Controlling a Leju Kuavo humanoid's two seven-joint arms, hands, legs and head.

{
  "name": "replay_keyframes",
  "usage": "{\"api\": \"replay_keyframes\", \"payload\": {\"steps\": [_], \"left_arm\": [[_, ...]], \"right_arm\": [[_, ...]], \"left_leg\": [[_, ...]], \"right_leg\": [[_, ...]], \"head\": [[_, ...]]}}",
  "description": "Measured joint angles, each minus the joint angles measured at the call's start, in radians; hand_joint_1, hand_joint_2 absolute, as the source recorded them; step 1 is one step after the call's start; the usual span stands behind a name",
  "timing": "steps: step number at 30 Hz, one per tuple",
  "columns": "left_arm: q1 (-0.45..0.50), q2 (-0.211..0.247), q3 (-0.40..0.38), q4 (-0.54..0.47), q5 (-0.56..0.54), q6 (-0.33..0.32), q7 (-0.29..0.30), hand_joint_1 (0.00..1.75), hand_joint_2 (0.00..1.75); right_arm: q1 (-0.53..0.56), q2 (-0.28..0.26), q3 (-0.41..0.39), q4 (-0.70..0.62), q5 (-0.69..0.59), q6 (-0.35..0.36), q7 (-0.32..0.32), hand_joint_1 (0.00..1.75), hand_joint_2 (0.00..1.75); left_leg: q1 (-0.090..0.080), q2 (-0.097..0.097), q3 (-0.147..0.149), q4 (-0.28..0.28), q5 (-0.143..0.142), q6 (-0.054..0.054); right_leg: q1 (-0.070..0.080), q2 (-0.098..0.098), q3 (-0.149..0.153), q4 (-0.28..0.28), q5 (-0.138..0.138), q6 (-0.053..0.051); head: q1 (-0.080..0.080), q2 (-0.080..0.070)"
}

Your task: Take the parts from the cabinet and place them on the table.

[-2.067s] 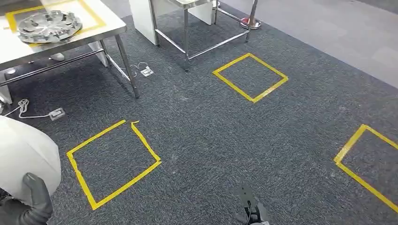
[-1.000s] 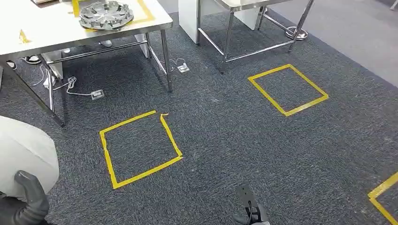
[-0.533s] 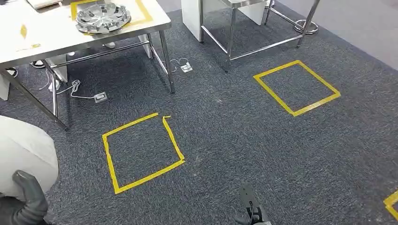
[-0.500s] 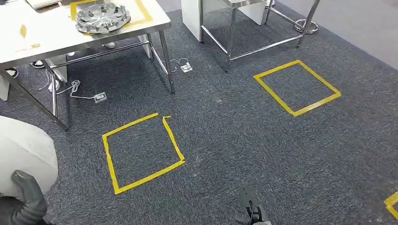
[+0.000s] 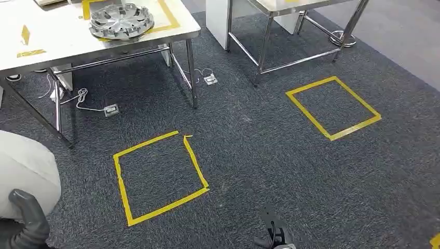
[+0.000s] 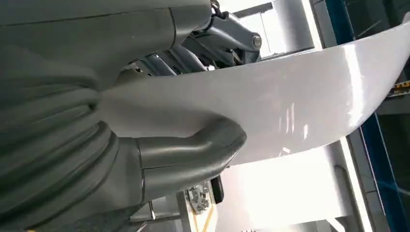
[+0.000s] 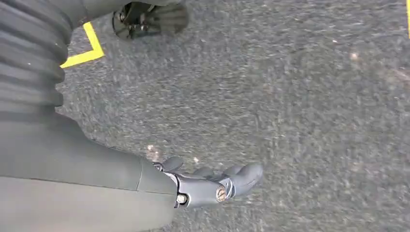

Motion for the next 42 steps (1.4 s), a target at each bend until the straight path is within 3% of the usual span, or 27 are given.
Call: {"api": "replay_keyframes", "payload": {"steps": [2,3,4,5,6,7,9,11,14,16,18,19,20,21,22,23,24,26,28,29,31,33,35,37,38,39,42], "left_arm": [[0.005,0.000,0.000,0.000,0.000,0.000,0.000,1.75,1.75],[0.007,0.000,0.000,0.000,0.000,-0.001,0.000,1.75,1.75],[0.007,0.000,0.000,0.000,0.000,-0.001,0.000,1.75,1.75],[0.007,0.000,0.000,0.000,0.000,-0.001,0.000,1.75,1.75],[0.007,0.000,0.000,0.000,0.000,-0.001,0.000,1.75,1.75],[0.008,0.000,0.000,0.002,0.000,-0.001,0.000,1.75,1.75],[0.011,0.000,0.001,0.002,0.000,-0.001,0.001,1.75,1.75],[0.008,0.000,0.001,-0.004,0.001,-0.001,-0.002,1.75,1.75],[0.007,0.000,0.002,-0.008,0.006,-0.002,-0.005,1.75,1.75],[0.011,0.001,0.002,-0.007,0.010,-0.002,-0.005,1.75,1.75],[0.012,0.002,0.002,-0.007,0.012,-0.005,-0.005,1.75,1.75],[0.012,0.002,0.002,-0.007,0.012,-0.005,-0.005,1.75,1.75],[0.012,0.003,0.002,-0.008,0.013,-0.005,-0.005,1.75,1.75],[0.012,0.004,0.002,-0.008,0.013,-0.005,-0.005,1.75,1.75],[0.013,0.005,0.002,-0.007,0.013,-0.006,-0.005,1.75,1.75],[0.015,0.005,0.002,-0.007,0.014,-0.006,-0.006,1.75,1.75],[0.021,0.006,0.002,-0.007,0.014,-0.008,-0.002,1.75,1.75],[0.019,0.006,0.003,-0.011,0.015,-0.008,-0.003,1.75,1.75],[0.018,0.006,0.005,-0.015,0.014,-0.009,-0.003,1.75,1.75],[0.018,0.006,0.005,-0.015,0.014,-0.010,-0.003,1.75,1.75],[0.018,0.006,0.006,-0.015,0.013,-0.016,-0.003,1.75,1.75],[0.019,0.006,0.007,-0.015,0.012,-0.017,-0.002,1.75,1.75],[0.019,0.006,0.008,-0.015,0.012,-0.017,-0.002,1.75,1.75],[0.019,0.006,0.008,-0.015,0.010,-0.017,-0.002,1.75,1.75],[0.019,0.006,0.008,-0.014,0.009,-0.018,-0.001,1.75,1.75],[0.020,0.005,0.008,-0.015,0.008,-0.019,0.003,1.75,1.75],[0.017,0.002,0.008,-0.024,0.005,-0.022,0.005,1.75,1.75]], "right_arm": [[0.009,-0.001,0.000,0.000,-0.001,0.000,0.001,0.00,1.75],[0.012,-0.001,0.000,0.000,-0.002,0.001,0.001,0.00,1.75],[0.014,0.000,0.000,0.000,-0.003,0.001,0.001,0.00,1.75],[0.015,0.000,0.000,0.000,-0.003,0.002,0.001,0.00,1.75],[0.017,-0.001,0.000,0.000,-0.003,0.002,0.001,0.00,1.75],[0.025,0.000,0.000,0.000,-0.003,0.003,0.001,0.00,1.75],[0.024,0.000,0.000,0.001,-0.003,0.004,0.003,0.00,1.75],[0.017,0.000,0.000,0.000,-0.003,0.005,0.002,0.00,1.75],[0.010,-0.001,0.000,0.000,-0.003,0.005,0.001,0.00,1.75],[0.010,-0.001,0.000,0.000,-0.003,0.005,0.002,0.00,1.75],[0.012,-0.001,0.000,0.000,-0.003,0.005,0.002,0.00,1.75],[0.013,0.000,0.000,0.000,-0.003,0.005,0.002,0.00,1.75],[0.013,0.000,0.000,0.000,-0.003,0.005,0.002,0.00,1.75],[0.013,0.001,0.000,0.000,-0.004,0.005,0.002,0.00,1.75],[0.017,0.002,0.000,0.001,-0.005,0.005,0.002,0.00,1.75],[0.014,0.002,0.000,0.001,-0.005,0.005,0.002,0.00,1.75],[0.012,0.002,0.000,0.001,-0.006,0.005,0.002,0.00,1.75],[0.015,0.001,0.000,0.001,-0.007,0.005,0.001,0.00,1.75],[0.013,-0.001,0.000,0.001,-0.008,0.005,0.001,0.00,1.75],[0.013,0.000,0.000,0.001,-0.008,0.006,0.001,0.00,1.75],[0.016,0.000,0.000,0.001,-0.007,0.006,0.002,0.00,1.75],[0.023,0.000,0.000,0.001,-0.008,0.006,0.002,0.00,1.75],[0.027,0.000,-0.001,0.001,-0.008,0.006,0.002,0.00,1.75],[0.027,0.000,-0.001,0.001,-0.007,0.007,0.002,0.00,1.75],[0.031,-0.001,-0.001,0.001,-0.006,0.008,0.002,0.00,1.75],[0.030,-0.001,-0.001,0.001,-0.005,0.009,0.002,0.00,1.75],[0.027,-0.002,-0.001,0.000,-0.003,0.010,0.002,0.00,1.75]], "left_leg": [[0.000,-0.006,0.033,-0.001,-0.028,0.000],[0.000,-0.009,0.052,-0.001,-0.043,-0.002],[0.000,-0.010,0.074,0.000,-0.059,-0.005],[0.000,-0.010,0.097,0.000,-0.076,-0.007],[0.000,-0.008,0.115,0.000,-0.093,-0.009],[-0.003,-0.008,0.123,0.003,-0.111,-0.014],[-0.004,-0.013,0.141,0.000,-0.140,-0.029],[-0.003,-0.013,0.161,0.025,-0.126,-0.044],[0.000,0.001,0.047,0.208,-0.093,-0.054],[0.001,0.002,-0.056,0.310,-0.169,-0.057],[0.001,0.003,-0.117,0.314,-0.244,-0.056],[0.001,0.004,-0.126,0.278,-0.241,-0.056],[0.001,0.005,-0.124,0.221,-0.196,-0.052],[0.001,0.006,-0.122,0.157,-0.110,-0.048],[0.001,0.013,-0.122,0.092,0.014,-0.044],[-0.002,0.017,-0.132,0.057,0.044,-0.043],[-0.003,0.016,-0.115,0.065,0.040,-0.038],[0.002,0.009,-0.098,0.060,0.039,-0.022],[0.004,0.010,-0.067,0.056,0.025,-0.008],[0.004,0.010,-0.056,0.056,0.015,-0.002],[0.002,0.008,-0.036,0.056,-0.007,0.003],[0.000,0.001,-0.010,0.056,-0.030,0.005],[-0.004,-0.003,0.022,0.056,-0.054,0.003],[-0.007,-0.001,0.040,0.054,-0.076,0.002],[-0.011,-0.004,0.061,0.059,-0.086,-0.003],[-0.009,-0.011,0.056,0.054,-0.098,-0.013],[-0.011,-0.010,0.102,0.066,-0.087,-0.030]], "right_leg": [[0.000,0.000,-0.074,0.031,-0.092,0.001],[-0.001,0.001,-0.093,0.013,-0.107,0.002],[-0.001,0.000,-0.102,-0.029,-0.091,0.002],[-0.001,0.000,-0.101,-0.090,-0.034,0.001],[-0.001,0.000,-0.097,-0.158,0.060,0.000],[0.000,-0.001,-0.099,-0.210,0.195,-0.003],[0.012,-0.005,-0.082,-0.203,0.174,-0.029],[0.008,-0.001,-0.062,-0.206,0.160,-0.048],[0.005,0.003,-0.024,-0.213,0.134,-0.066],[0.005,0.003,0.001,-0.215,0.110,-0.068],[0.005,0.005,0.035,-0.215,0.081,-0.068],[0.005,0.006,0.056,-0.215,0.066,-0.067],[0.004,0.007,0.077,-0.215,0.050,-0.065],[0.004,0.006,0.096,-0.216,0.034,-0.061],[0.004,0.006,0.098,-0.219,0.021,-0.056],[0.010,0.012,0.119,-0.210,0.005,-0.050],[0.013,0.009,0.122,-0.217,-0.013,-0.042],[0.017,0.009,0.144,-0.195,0.004,-0.030],[0.011,0.007,0.094,-0.090,0.035,-0.019],[0.011,0.007,0.049,-0.028,0.028,-0.014],[0.011,0.007,-0.042,0.069,-0.049,-0.010],[0.011,0.007,-0.099,0.079,-0.105,-0.012],[0.014,0.007,-0.099,-0.012,-0.054,-0.021],[0.026,0.005,-0.072,-0.160,0.100,-0.048],[0.036,0.011,-0.072,-0.169,0.122,-0.057],[0.037,0.016,-0.064,-0.172,0.080,-0.060],[0.029,0.019,-0.002,-0.211,0.111,-0.076]], "head": [[0.003,0.000],[0.005,0.000],[0.005,0.000],[0.005,0.000],[0.005,0.000],[0.003,0.000],[-0.003,0.000],[0.002,0.000],[-0.003,0.000],[-0.002,0.000],[-0.003,0.000],[-0.003,0.000],[-0.003,0.000],[-0.003,0.000],[-0.005,0.000],[-0.013,0.000],[-0.008,0.000],[-0.007,0.000],[-0.004,0.000],[-0.002,0.000],[-0.001,0.000],[0.000,0.000],[0.001,0.000],[0.001,0.000],[-0.003,0.000],[0.004,0.000],[0.008,0.000]]}}
